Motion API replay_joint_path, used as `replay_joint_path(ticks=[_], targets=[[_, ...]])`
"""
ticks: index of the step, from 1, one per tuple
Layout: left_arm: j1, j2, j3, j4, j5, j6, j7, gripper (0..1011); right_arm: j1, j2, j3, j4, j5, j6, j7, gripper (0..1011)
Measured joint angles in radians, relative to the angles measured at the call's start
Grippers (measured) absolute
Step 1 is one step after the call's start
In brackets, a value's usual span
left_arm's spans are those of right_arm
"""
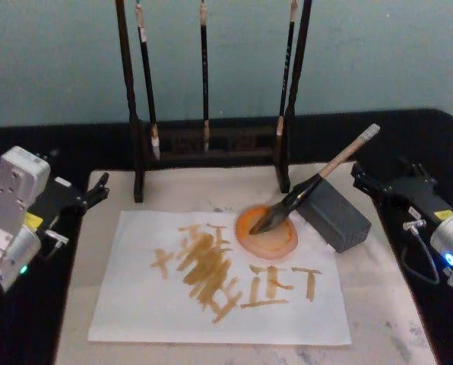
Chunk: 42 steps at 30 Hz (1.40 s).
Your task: Pick up the brush from the inkstone, write on the paper, then place the brush back to its original position.
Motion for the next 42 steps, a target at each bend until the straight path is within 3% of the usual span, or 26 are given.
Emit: replay_joint_path(ticks=[4,8,21,33,42], targets=[[0.0,0.0,0.0,0.0,0.0,0.0,0.0,1010,0.007,-0.05,0.041,0.012,0.094,0.055,0.025,1000],[0.0,0.0,0.0,0.0,0.0,0.0,0.0,1010,0.022,-0.089,0.067,0.031,0.155,0.093,0.043,1000],[0.0,0.0,0.0,0.0,0.0,0.0,0.0,1009,0.108,-0.164,0.085,0.134,0.314,0.169,0.065,1000],[0.0,0.0,0.0,0.0,0.0,0.0,0.0,1010,0.167,-0.211,0.099,0.222,0.434,0.207,0.063,1000],[0.0,0.0,0.0,0.0,0.0,0.0,0.0,1010,0.199,-0.223,0.091,0.268,0.476,0.21,0.064,1000]])
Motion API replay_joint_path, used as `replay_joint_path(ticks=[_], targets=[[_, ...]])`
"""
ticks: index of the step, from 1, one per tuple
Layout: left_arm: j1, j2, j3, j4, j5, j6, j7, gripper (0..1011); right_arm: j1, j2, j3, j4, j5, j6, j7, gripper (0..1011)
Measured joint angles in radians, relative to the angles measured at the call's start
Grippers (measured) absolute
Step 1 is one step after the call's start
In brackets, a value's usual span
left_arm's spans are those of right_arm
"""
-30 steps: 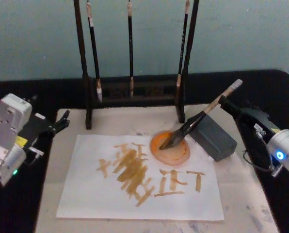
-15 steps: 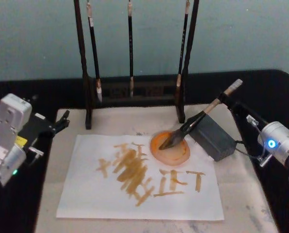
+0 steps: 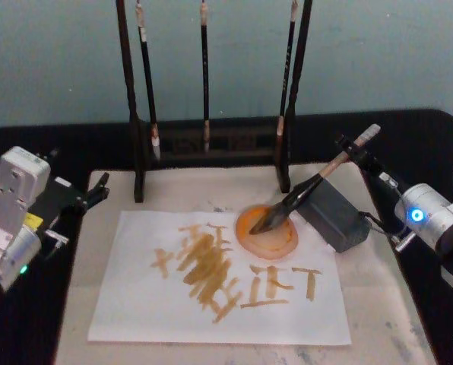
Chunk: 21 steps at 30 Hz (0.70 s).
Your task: Pick up the brush from the inkstone, write on the paper, then place the brush back to its original position.
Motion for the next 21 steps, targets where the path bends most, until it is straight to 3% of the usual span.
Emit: replay_joint_path(ticks=[8,21], targets=[[0.0,0.0,0.0,0.0,0.0,0.0,0.0,1010,0.049,-0.001,-0.025,0.072,0.015,-0.011,0.022,1000],[0.0,0.0,0.0,0.0,0.0,0.0,0.0,1010,0.074,0.014,-0.062,0.111,0.039,-0.018,0.049,1000]])
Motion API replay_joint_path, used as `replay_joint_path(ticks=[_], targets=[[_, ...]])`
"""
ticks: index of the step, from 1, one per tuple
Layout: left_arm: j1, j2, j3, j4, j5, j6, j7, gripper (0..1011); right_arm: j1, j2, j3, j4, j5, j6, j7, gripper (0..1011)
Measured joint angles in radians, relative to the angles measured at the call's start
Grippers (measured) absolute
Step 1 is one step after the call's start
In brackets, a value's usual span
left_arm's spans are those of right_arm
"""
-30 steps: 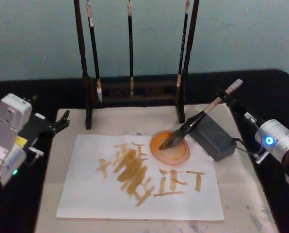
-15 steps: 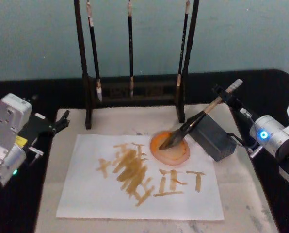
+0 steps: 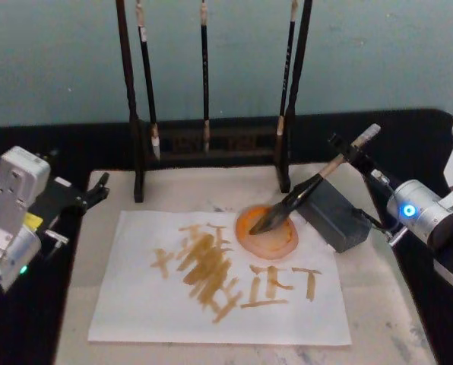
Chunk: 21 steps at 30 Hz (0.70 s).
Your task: Pick up the brush from the inkstone, write on the paper, then place the brush back to its original position.
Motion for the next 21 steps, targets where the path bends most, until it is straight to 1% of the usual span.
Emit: replay_joint_path(ticks=[5,16,21], targets=[[0.0,0.0,0.0,0.0,0.0,0.0,0.0,1010,0.001,0.006,-0.013,0.006,0.009,-0.002,0.006,1000],[0.0,0.0,0.0,0.0,0.0,0.0,0.0,1010,0.001,0.005,-0.011,0.004,0.008,-0.002,0.005,1000],[0.0,0.0,0.0,0.0,0.0,0.0,0.0,1010,0.001,0.005,-0.01,0.004,0.008,-0.002,0.004,912]])
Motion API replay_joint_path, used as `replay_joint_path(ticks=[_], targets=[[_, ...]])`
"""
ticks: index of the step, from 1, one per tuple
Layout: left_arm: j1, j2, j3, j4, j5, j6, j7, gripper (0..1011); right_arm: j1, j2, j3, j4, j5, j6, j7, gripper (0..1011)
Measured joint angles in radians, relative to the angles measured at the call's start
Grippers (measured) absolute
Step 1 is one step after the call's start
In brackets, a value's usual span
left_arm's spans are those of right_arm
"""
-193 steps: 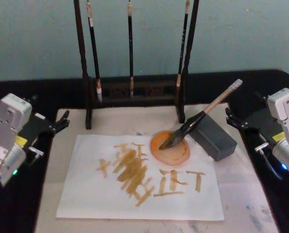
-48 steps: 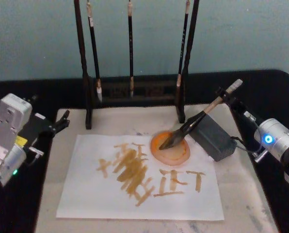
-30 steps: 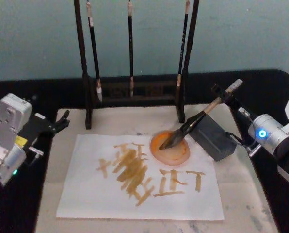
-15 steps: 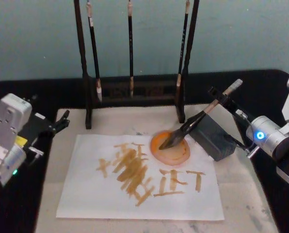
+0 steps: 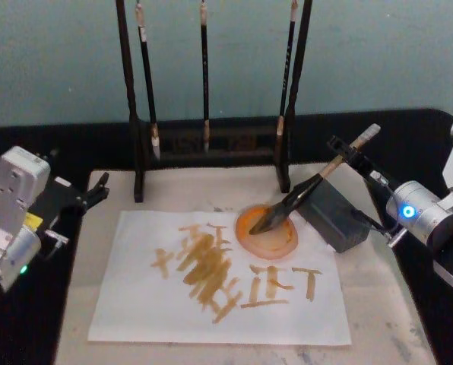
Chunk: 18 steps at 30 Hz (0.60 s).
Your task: Pick up the brush from the inkstone, write on the paper, then place the brush back to its original position.
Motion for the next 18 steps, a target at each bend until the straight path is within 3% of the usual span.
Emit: replay_joint_path(ticks=[4,18], targets=[[0.0,0.0,0.0,0.0,0.0,0.0,0.0,1010,0.0,0.0,0.0,0.0,-0.001,0.0,0.0,816],[0.0,0.0,0.0,0.0,0.0,0.0,0.0,1010,-0.001,0.0,0.002,-0.002,-0.002,0.001,-0.001,333]])
